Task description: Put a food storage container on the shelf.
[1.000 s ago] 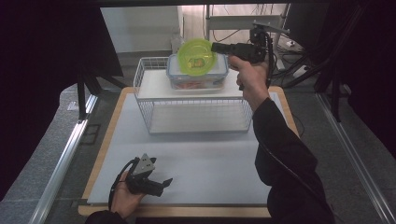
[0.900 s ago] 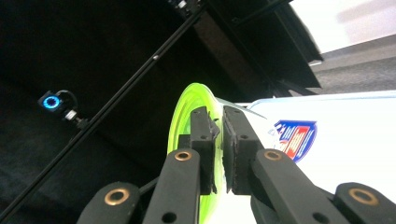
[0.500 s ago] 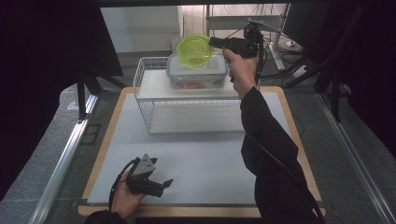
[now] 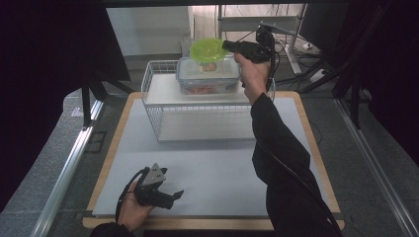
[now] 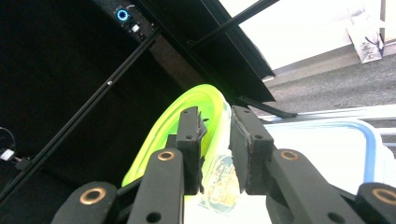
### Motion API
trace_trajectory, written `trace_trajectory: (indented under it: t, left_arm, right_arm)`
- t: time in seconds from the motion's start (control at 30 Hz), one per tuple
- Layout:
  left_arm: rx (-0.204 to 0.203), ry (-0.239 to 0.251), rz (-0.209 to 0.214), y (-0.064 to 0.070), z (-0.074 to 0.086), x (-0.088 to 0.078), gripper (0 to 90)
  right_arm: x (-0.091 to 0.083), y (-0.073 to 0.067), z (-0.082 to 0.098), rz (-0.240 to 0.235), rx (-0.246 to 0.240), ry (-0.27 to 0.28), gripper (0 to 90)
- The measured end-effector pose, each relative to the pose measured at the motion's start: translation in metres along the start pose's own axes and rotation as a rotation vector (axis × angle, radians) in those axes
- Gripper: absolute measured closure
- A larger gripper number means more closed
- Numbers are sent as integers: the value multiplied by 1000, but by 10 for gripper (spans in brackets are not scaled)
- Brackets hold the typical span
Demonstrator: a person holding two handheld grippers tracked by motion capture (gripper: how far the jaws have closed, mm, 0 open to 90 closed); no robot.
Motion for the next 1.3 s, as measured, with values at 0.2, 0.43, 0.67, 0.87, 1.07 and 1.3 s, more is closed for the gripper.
trace_trajectory:
  t: [0.2,0.43,0.67,0.87,1.07,1.3]
  left_arm:
    - [1,-2,1,0,0,0,48]
    - [3,-4,1,1,0,0,48]
    - [0,-2,0,0,0,0,47]
    - [2,-2,-3,1,0,1,47]
    - [-1,-3,3,1,0,1,47]
    - [-14,3,13,2,0,2,47]
  right_arm:
    - [3,2,2,8,0,-2,722]
    - [1,4,1,16,-7,3,677]
    - [-7,4,3,4,-80,-1,546]
    - [-19,5,11,-9,-153,-10,437]
    - [-34,3,25,-13,-242,-35,345]
    - [-48,3,50,-23,-335,-64,240]
Point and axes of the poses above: each handheld gripper's, and its own axes: x roughly forward along the jaws, z roughly out of its underside, y roughly to its right, the point moved 8 cm from there along x, roughly forward along the jaws, and after that the axes turned 7 degrees about z, right-handed, at the moved point
